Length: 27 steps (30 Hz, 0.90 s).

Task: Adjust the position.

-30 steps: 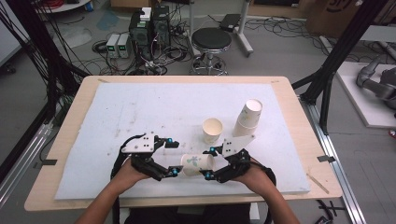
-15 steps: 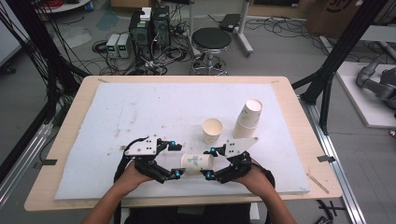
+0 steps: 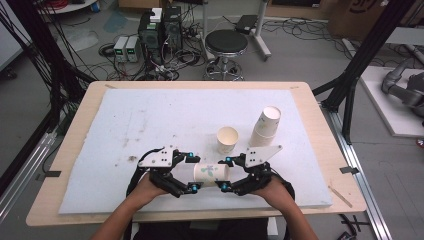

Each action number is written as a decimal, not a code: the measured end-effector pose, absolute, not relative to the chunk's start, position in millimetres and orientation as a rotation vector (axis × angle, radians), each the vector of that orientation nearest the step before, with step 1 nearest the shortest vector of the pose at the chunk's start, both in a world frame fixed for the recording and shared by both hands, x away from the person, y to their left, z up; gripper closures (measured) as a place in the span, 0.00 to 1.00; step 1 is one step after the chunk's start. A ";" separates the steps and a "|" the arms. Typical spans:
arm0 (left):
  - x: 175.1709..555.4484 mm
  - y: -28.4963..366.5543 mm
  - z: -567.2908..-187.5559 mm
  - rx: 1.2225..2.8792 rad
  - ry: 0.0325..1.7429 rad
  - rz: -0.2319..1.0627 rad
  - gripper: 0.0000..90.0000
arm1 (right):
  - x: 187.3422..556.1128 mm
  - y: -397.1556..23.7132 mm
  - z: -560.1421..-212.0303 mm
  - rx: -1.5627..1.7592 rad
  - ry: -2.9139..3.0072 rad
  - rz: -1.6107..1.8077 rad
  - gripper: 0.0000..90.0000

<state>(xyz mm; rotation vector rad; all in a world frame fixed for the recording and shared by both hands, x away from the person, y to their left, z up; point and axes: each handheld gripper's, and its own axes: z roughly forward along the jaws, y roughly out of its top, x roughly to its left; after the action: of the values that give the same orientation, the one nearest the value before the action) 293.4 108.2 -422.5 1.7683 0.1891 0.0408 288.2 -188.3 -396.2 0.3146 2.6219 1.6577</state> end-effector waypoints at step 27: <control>289.1 108.3 -413.3 1.761 0.135 0.018 0.37 | 292.8 -193.4 -400.8 0.352 2.629 1.871 0.41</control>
<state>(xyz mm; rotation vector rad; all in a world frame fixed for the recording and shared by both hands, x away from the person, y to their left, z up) 289.1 108.3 -413.3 1.7607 0.1354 0.0177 292.8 -193.4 -400.8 0.3516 2.6286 1.8713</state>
